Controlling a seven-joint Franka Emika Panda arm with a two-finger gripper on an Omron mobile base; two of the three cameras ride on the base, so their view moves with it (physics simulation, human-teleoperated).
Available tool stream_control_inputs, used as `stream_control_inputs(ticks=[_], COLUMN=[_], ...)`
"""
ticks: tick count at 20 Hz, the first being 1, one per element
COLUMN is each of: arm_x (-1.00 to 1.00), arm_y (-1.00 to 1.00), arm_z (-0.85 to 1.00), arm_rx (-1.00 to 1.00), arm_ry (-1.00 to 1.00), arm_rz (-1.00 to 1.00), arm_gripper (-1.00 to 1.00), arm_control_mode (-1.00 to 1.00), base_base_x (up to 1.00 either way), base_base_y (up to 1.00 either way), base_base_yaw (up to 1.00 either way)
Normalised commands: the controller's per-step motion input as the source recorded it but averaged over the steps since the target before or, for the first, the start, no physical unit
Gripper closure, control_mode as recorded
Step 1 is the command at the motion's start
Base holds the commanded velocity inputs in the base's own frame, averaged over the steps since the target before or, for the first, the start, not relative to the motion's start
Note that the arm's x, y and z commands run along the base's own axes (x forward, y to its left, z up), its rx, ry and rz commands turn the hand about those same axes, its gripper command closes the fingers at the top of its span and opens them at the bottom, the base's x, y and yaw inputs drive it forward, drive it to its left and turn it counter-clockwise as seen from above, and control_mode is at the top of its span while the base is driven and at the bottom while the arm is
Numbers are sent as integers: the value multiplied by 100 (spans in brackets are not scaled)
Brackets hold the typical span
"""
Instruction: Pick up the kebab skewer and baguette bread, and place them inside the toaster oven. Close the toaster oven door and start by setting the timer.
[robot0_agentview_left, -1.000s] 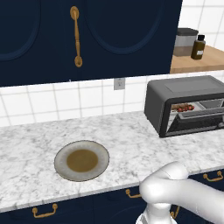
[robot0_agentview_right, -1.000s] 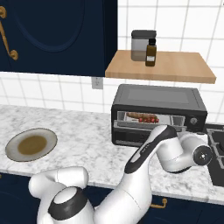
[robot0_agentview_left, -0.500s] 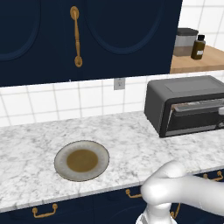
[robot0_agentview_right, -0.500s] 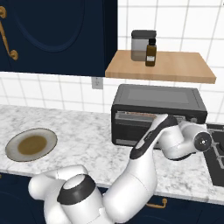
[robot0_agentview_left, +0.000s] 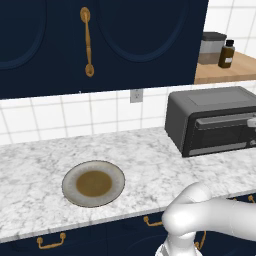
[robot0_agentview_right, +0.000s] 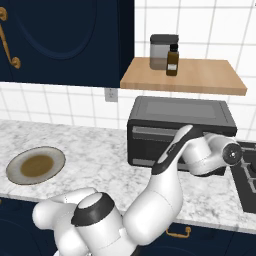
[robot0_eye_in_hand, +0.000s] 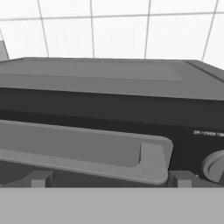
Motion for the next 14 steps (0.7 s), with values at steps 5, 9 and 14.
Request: stream_control_inputs(ticks=[5,9,14], arm_x=[21,-16,-19], arm_y=[19,-18,-35], arm_z=[1,1,0], arm_rx=[0,0,0], arm_ry=[6,6,0], arm_rz=[-3,-1,0], arm_gripper=[-100,-100,-100], arm_control_mode=[-100,-100,-100], base_base_x=[0,0,0], base_base_y=[0,0,0], base_base_yaw=[0,0,0])
